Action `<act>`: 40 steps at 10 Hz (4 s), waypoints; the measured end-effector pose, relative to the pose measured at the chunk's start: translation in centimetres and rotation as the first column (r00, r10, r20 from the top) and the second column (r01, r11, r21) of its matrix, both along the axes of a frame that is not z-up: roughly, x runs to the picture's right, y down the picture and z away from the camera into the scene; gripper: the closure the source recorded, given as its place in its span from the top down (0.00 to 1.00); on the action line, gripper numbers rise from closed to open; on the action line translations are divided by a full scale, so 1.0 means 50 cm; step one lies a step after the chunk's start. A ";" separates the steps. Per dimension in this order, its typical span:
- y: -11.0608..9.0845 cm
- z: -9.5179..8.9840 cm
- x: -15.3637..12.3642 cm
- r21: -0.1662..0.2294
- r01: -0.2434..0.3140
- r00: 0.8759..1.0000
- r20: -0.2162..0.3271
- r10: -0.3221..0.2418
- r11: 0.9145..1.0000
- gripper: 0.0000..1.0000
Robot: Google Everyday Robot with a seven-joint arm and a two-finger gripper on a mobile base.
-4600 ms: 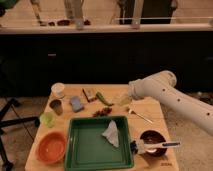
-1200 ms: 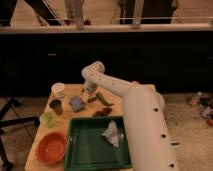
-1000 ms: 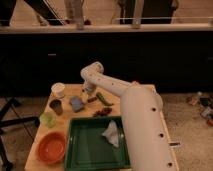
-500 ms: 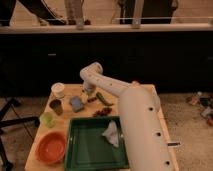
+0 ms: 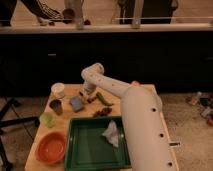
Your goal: Place eraser in paper cup
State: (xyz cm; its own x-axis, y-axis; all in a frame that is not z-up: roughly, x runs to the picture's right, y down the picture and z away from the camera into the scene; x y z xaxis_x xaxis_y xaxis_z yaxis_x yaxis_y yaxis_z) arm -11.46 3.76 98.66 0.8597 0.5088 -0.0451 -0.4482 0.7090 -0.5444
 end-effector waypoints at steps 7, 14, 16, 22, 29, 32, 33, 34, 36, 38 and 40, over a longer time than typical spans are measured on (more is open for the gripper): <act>-0.073 -0.083 0.019 0.085 -0.081 0.989 0.131 0.069 0.993 0.00; -0.189 -0.285 -0.021 0.285 -0.089 0.931 0.364 -0.022 0.955 0.00; -0.218 -0.355 -0.072 0.376 -0.010 0.886 0.434 -0.166 0.927 0.00; -0.250 -0.451 -0.149 0.519 0.095 0.757 0.516 -0.400 0.850 0.00; -0.252 -0.424 -0.258 0.566 0.160 0.649 0.557 -0.518 0.809 0.00; -0.249 -0.394 -0.284 0.548 0.210 0.609 0.575 -0.547 0.810 0.00; -0.243 -0.373 -0.291 0.528 0.227 0.609 0.578 -0.542 0.818 0.00; -0.237 -0.349 -0.297 0.504 0.246 0.611 0.583 -0.536 0.828 0.00; -0.229 -0.308 -0.313 0.461 0.279 0.611 0.592 -0.526 0.842 0.00; -0.229 -0.285 -0.323 0.436 0.295 0.613 0.596 -0.519 0.850 0.00; -0.234 -0.270 -0.330 0.415 0.311 0.614 0.599 -0.514 0.855 0.00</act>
